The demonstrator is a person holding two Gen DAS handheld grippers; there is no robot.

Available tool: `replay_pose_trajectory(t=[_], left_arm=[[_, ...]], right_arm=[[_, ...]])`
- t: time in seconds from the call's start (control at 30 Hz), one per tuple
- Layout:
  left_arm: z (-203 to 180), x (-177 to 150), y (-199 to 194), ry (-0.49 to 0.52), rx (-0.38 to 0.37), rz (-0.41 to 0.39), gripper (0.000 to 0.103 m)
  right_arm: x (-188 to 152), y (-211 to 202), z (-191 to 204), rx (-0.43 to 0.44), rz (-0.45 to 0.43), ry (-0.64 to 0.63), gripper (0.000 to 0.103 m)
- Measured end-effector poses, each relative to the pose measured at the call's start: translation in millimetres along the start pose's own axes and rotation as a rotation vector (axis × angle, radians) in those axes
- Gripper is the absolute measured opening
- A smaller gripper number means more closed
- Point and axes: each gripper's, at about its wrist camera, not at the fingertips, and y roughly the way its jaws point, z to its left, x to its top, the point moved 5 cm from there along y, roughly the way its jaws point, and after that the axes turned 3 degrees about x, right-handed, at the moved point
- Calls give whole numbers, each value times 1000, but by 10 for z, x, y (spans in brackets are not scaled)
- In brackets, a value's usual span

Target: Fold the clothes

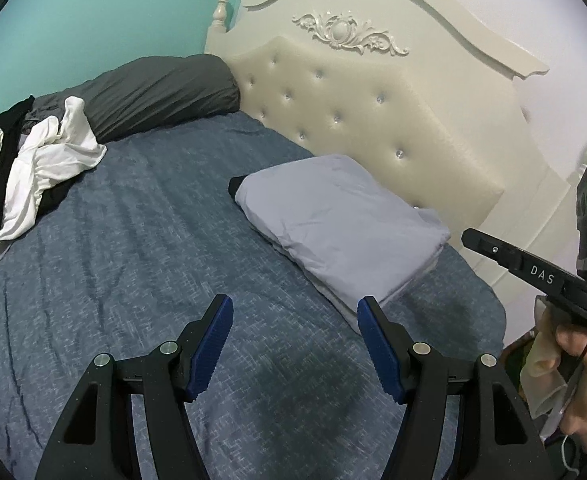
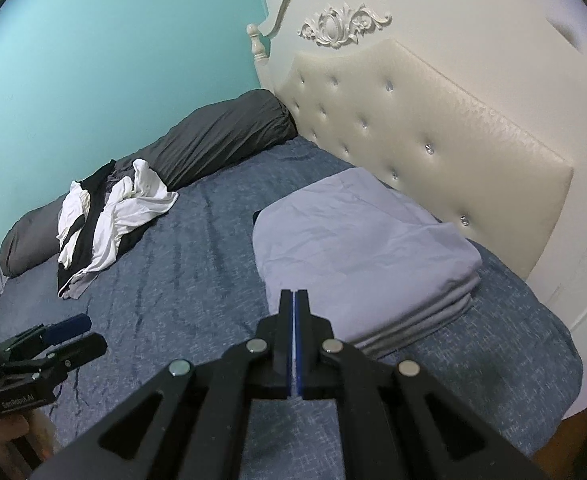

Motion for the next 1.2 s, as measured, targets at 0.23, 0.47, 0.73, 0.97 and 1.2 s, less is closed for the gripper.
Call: replay_pose_trajectory(t=[0.23,0.47,0.73,0.97,1.2], left_arm=[[1,-49,-214,4,4,-12,69],[-22,-92,-520,18,3,-35,69],[2,-186,-835,22,1,-50,69],[47,-289,-1082,33,14,-60,69],[56,-389,-1291,45,22,-66,70]], right_arm=[[-84,-283,204,-23,-19,-16,0],[-220,-637,381,-45,-49,-25,1],[-371,-931,514,-28,-59,0,1],[-513,-1193,654,-21,-71,9,1],[-686,-1380,748,-21,-73,18,1]])
